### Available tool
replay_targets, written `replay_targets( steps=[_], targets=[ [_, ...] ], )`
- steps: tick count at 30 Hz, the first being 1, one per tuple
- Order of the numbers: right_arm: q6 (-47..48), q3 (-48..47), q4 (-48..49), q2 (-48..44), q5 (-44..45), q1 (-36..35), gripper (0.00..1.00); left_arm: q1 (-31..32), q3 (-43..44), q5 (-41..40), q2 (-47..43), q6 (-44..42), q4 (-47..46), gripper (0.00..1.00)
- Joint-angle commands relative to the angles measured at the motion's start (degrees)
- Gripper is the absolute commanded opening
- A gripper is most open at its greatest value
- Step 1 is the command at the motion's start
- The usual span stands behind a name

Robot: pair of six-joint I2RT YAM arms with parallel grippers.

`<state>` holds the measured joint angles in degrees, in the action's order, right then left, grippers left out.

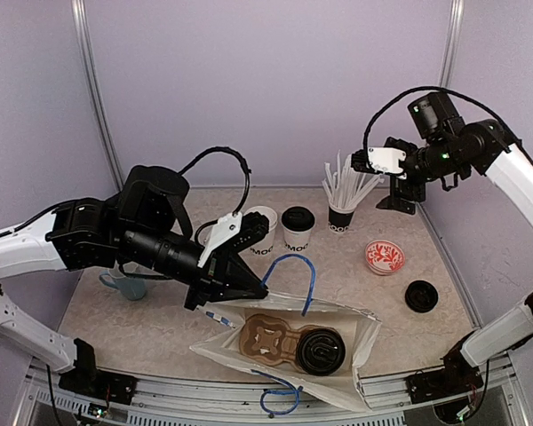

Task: Pack the takeout coffee

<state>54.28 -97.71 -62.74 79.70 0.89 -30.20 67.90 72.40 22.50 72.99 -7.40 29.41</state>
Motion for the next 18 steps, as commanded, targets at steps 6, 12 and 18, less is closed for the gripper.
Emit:
replay_targets(
  steps=[6, 12, 18],
  targets=[
    [-2.5, 2.6, 3.0, 0.1, -4.5, 0.3, 0.99, 6.9, -1.6, -9.8, -2.2, 3.2, 1.1, 0.04],
    [-4.5, 3.5, 3.3, 3.2, -7.9, 0.3, 0.98, 3.5, 1.2, -13.4, -0.5, 2.6, 1.5, 0.03],
    [-7.6, -0.5, 0.6, 12.6, -16.0, 0.4, 0.84, -4.0, 5.3, -10.5, 3.5, 1.9, 4.4, 0.03]
  ],
)
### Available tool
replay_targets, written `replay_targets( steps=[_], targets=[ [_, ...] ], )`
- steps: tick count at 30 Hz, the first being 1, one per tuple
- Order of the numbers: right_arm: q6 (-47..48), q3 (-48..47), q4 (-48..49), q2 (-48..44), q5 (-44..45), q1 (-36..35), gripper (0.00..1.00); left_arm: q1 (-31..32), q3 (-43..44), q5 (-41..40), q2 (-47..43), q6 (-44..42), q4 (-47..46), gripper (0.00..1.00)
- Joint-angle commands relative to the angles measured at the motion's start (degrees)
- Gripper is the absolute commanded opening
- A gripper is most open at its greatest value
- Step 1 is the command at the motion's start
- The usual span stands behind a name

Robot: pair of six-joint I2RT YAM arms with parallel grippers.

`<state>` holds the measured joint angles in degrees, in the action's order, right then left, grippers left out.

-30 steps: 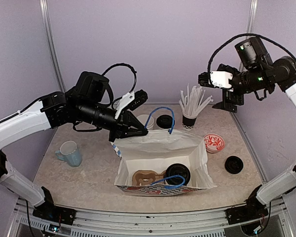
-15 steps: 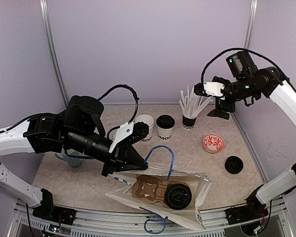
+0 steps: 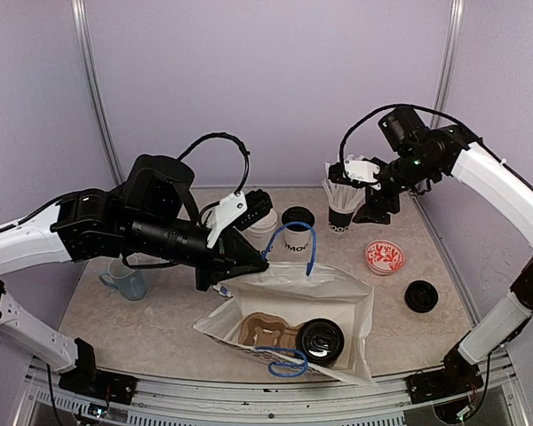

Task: Pack the takeout coffee

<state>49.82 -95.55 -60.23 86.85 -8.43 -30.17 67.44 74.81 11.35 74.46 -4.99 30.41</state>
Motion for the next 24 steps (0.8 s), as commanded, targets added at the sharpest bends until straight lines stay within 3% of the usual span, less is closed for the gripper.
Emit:
replay_targets(
  steps=[1, 5, 11, 24],
  targets=[
    [-3.8, -3.4, -1.7, 7.1, -7.7, 0.4, 0.83, -4.5, 3.5, 1.4, 2.5, -0.7, 3.9, 0.03],
    [-6.0, -7.4, -0.5, 14.0, -10.4, 0.8, 0.81, -8.5, 7.2, 1.5, 4.0, -0.4, 7.9, 0.03],
    [-6.6, -11.1, 2.4, 21.5, -14.2, 1.3, 0.85, -14.0, 10.3, 1.3, 5.8, -0.7, 15.1, 0.04],
    [-14.2, -21.2, 3.4, 32.6, -15.0, 1.3, 0.89, -26.0, 9.3, -1.5, 4.5, -0.3, 20.0, 0.03]
  ],
)
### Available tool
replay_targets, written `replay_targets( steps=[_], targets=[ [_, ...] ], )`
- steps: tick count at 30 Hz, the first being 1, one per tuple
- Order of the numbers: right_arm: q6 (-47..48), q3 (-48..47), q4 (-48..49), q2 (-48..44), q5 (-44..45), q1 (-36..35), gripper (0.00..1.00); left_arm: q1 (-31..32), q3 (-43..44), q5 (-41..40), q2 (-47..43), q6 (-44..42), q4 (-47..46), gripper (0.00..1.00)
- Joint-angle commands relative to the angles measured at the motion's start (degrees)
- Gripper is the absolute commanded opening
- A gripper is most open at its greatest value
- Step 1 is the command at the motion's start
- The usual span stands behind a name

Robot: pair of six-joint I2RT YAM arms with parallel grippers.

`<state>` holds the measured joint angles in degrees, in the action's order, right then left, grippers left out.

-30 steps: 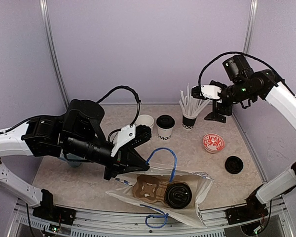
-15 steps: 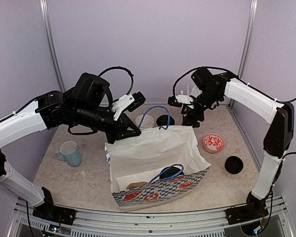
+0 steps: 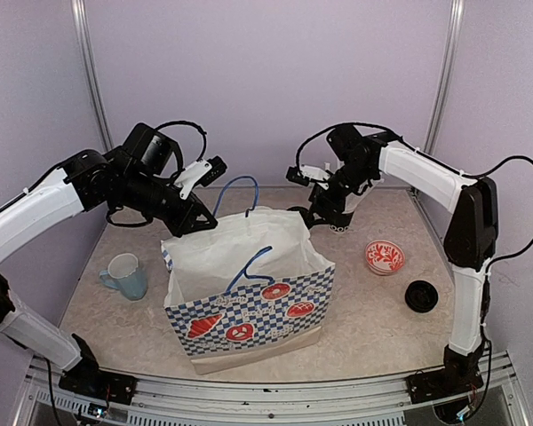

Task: Pack the takeout coffee

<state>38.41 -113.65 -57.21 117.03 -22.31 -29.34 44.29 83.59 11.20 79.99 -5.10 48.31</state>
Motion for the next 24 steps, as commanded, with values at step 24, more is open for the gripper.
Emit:
replay_targets(
  steps=[24],
  targets=[
    [-10.4, -13.7, 1.0, 15.3, 1.2, 0.4, 0.91, -10.5, -2.4, 0.3, -0.2, -1.3, -2.3, 0.04]
  ],
)
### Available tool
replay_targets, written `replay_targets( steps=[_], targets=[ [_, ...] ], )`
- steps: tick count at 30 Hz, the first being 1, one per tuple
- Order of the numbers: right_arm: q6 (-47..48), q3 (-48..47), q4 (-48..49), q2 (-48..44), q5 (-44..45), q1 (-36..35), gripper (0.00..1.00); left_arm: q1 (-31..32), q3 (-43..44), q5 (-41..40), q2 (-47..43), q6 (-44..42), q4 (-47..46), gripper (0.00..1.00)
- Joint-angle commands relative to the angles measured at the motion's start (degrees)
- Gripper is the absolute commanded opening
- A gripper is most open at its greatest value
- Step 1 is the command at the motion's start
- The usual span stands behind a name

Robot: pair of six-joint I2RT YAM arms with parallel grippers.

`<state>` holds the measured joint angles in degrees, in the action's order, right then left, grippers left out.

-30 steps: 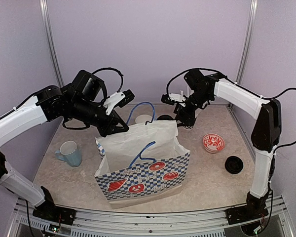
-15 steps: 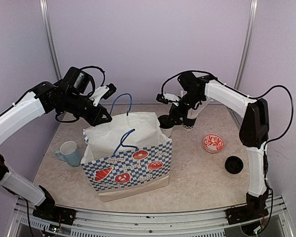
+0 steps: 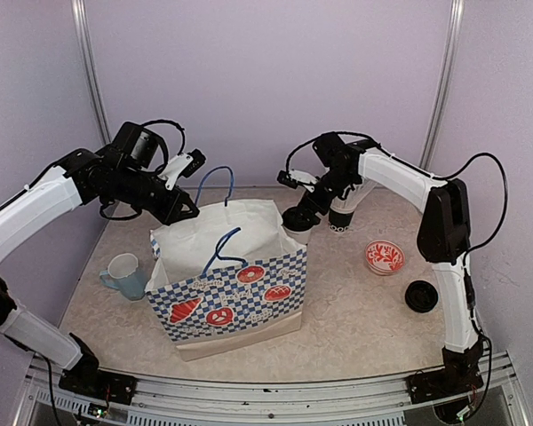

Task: Pack the takeout coffee

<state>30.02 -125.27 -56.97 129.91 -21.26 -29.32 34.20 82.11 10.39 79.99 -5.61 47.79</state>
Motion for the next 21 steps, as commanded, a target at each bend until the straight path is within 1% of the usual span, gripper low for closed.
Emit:
replay_targets(
  steps=[1, 7, 11, 12, 13, 15, 21],
  targets=[
    [-2.2, -2.1, 1.0, 2.8, 0.1, 0.4, 0.91, -0.4, -1.0, 1.3, -0.2, -0.9, -1.9, 0.04],
    [-3.0, -2.5, 1.6, 4.2, 0.7, 0.3, 0.90, -0.4, -1.3, 2.4, 0.0, -1.0, -2.8, 0.04],
    [-3.4, -2.4, 1.7, 3.8, 1.3, 0.3, 0.82, -0.4, -1.6, 2.7, 0.0, -1.2, -3.4, 0.04],
    [-3.4, -2.2, 1.6, 3.3, 1.2, 0.3, 0.78, -0.4, -1.8, 2.8, 0.0, -1.2, -3.7, 0.04],
    [-3.4, -1.7, 1.7, 2.5, 1.1, 0.3, 0.75, -0.4, -1.9, 3.0, 0.0, -1.2, -4.1, 0.04],
    [-3.3, 0.0, 2.0, 0.2, 0.9, 0.3, 0.71, -0.4, -2.2, 3.3, 0.1, -1.1, -5.1, 0.04],
    [-1.6, 8.9, 3.3, -10.3, -1.2, 0.3, 0.66, -0.7, -3.0, 4.1, 1.1, 0.2, -10.6, 0.04]
  ],
)
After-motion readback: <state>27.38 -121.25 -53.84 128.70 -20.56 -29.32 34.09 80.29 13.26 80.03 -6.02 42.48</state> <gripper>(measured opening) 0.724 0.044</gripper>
